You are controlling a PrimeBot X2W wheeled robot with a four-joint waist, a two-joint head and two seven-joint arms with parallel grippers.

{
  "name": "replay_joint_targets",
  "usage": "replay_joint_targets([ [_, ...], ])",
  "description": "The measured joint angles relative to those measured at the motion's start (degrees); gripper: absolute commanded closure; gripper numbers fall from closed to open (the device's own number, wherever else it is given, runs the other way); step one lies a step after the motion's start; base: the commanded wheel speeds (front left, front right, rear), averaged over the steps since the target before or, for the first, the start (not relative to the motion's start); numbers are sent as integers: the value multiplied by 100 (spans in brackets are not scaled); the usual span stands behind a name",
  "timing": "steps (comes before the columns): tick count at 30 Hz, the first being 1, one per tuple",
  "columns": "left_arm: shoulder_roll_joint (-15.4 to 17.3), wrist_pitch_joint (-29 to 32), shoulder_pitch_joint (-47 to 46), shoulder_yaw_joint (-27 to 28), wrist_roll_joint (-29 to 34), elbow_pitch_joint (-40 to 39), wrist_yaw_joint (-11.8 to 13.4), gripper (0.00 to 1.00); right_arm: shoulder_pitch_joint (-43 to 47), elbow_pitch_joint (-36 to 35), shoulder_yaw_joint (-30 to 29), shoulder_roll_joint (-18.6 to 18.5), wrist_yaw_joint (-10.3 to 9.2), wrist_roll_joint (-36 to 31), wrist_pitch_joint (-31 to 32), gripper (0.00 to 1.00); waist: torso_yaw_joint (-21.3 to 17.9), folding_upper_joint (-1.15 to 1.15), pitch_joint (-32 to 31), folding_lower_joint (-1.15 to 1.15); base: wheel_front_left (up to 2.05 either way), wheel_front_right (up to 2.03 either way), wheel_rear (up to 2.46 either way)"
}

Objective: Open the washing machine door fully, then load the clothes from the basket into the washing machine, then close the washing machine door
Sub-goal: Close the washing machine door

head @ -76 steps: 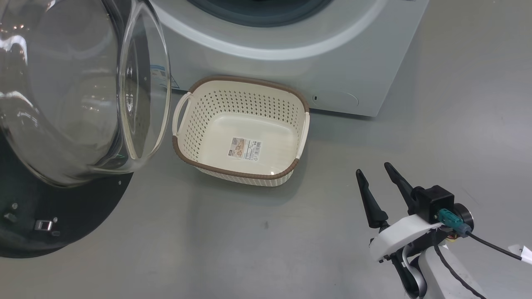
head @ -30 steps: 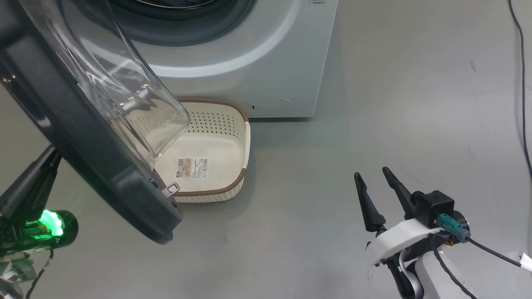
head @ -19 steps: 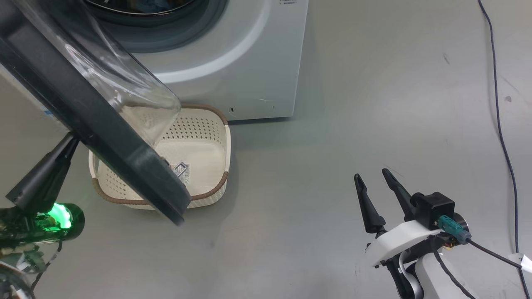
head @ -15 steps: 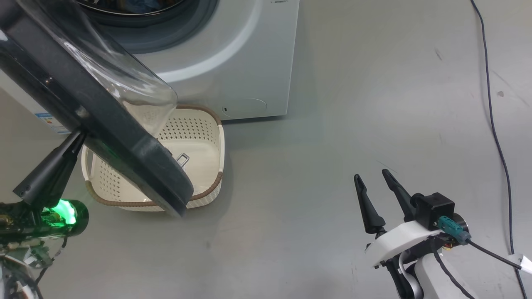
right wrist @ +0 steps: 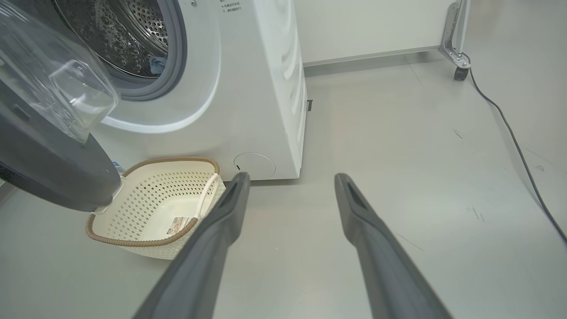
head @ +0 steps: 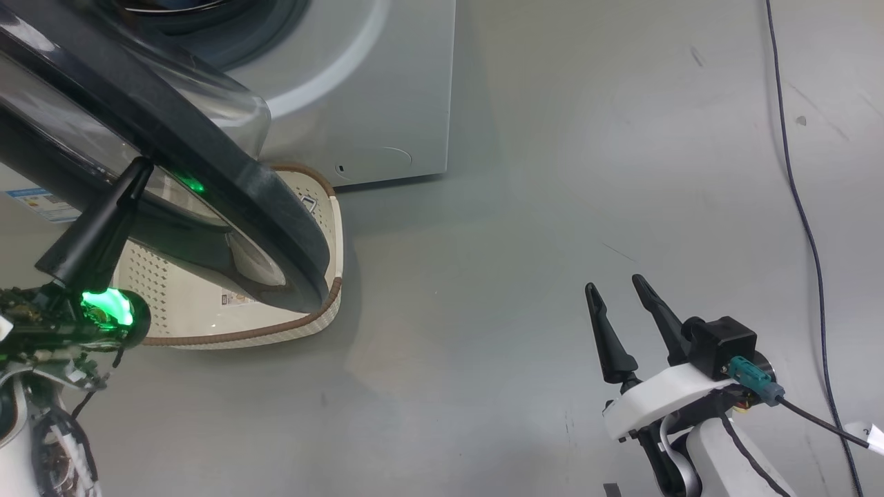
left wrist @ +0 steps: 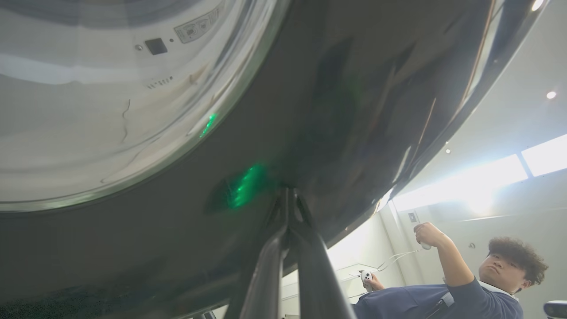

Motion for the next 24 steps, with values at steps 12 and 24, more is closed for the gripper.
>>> replay_joint_targets([
  [12, -4, -932, -625, -315, 41, 450, 0, 100, -50, -76, 84, 9, -81, 92, 0, 0, -201, 0, 270, 0, 0, 0, 0],
  [24, -20, -1560, -707, -500, 172, 765, 0, 100, -70, -90, -38, 11, -140, 104, 0, 0, -92, 0, 116, 0, 0, 0, 0],
])
